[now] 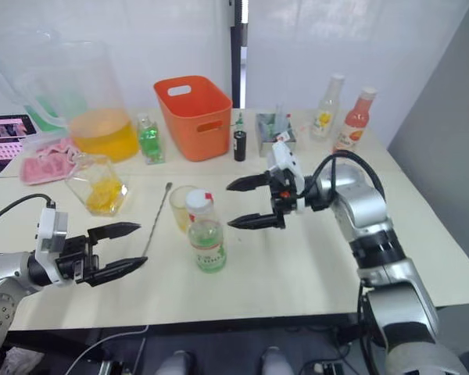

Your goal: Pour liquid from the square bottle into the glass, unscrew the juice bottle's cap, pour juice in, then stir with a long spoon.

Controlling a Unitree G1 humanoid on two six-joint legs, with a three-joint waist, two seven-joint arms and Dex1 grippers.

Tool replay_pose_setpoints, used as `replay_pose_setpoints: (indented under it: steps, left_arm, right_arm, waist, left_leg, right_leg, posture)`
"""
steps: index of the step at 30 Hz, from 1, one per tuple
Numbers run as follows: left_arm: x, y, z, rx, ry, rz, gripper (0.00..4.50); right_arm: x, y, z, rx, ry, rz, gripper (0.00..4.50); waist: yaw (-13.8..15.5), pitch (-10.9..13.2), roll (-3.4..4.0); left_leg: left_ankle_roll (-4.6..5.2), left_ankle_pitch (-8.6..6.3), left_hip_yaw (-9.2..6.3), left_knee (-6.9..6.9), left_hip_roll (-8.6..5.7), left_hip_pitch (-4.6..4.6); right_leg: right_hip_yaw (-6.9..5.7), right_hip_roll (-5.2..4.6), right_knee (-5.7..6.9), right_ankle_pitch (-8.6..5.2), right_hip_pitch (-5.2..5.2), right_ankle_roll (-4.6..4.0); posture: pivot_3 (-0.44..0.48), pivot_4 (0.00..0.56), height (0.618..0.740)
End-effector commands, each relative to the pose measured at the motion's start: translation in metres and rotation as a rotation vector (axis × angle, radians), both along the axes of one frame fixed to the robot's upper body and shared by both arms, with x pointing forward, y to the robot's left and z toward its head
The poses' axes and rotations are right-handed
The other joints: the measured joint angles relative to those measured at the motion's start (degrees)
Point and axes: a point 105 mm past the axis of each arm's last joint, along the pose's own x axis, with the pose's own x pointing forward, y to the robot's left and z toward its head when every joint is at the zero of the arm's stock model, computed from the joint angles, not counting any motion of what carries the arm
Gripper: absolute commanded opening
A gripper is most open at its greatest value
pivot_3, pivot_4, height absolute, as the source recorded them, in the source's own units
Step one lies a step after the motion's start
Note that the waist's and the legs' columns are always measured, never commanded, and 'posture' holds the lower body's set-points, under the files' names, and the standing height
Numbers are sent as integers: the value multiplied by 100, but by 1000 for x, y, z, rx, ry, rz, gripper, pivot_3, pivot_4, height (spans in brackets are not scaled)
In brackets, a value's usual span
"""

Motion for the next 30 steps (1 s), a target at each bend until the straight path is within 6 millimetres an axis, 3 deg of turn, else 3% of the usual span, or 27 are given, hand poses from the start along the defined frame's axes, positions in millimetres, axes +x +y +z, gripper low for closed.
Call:
replay_pose_setpoints:
  steps: [1, 11, 15, 21, 30]
  left_arm:
    - [-4, 1, 12, -9, -51, 15, 4500]
    - [-6, -3, 15, -7, -66, 29, 4500]
    - [-7, 0, 15, -5, -67, 38, 4500]
    - [-5, 0, 11, -4, -62, 41, 4500]
    - [1, -5, 10, -25, -59, -2, 4500]
  right_arm:
    - [0, 11, 5, 2, -25, 81, 4429]
    - [2, 36, -3, -7, -2, 169, 4429]
    - [-3, 42, -2, 10, 12, 209, 3361]
    - [-11, 39, 0, 25, 38, 239, 1325]
    - [-30, 26, 10, 112, 37, 122, 1202]
  waist:
    - [-5, 0, 1]
    - [71, 2, 4]
    - [82, 2, 4]
    - [84, 2, 5]
    - [111, 2, 4]
  left_leg:
    - [0, 0, 0, 0, 0, 0]
    - [-2, -1, 0, 0, 12, 0]
    - [-2, -1, 0, 0, 21, 0]
    - [-3, -1, 0, 0, 24, 1]
    - [-4, -2, 1, 1, 24, 0]
  right_leg:
    - [0, 0, 0, 0, 0, 0]
    - [0, 14, 8, 2, -5, -5]
    - [0, 25, 11, 4, -8, -10]
    - [0, 28, 17, 3, -10, -14]
    - [0, 28, 16, 2, -11, -14]
  posture:
    - [0, 150, 703]
    - [0, 150, 703]
    - [0, 150, 703]
    - [0, 150, 703]
    - [0, 150, 703]
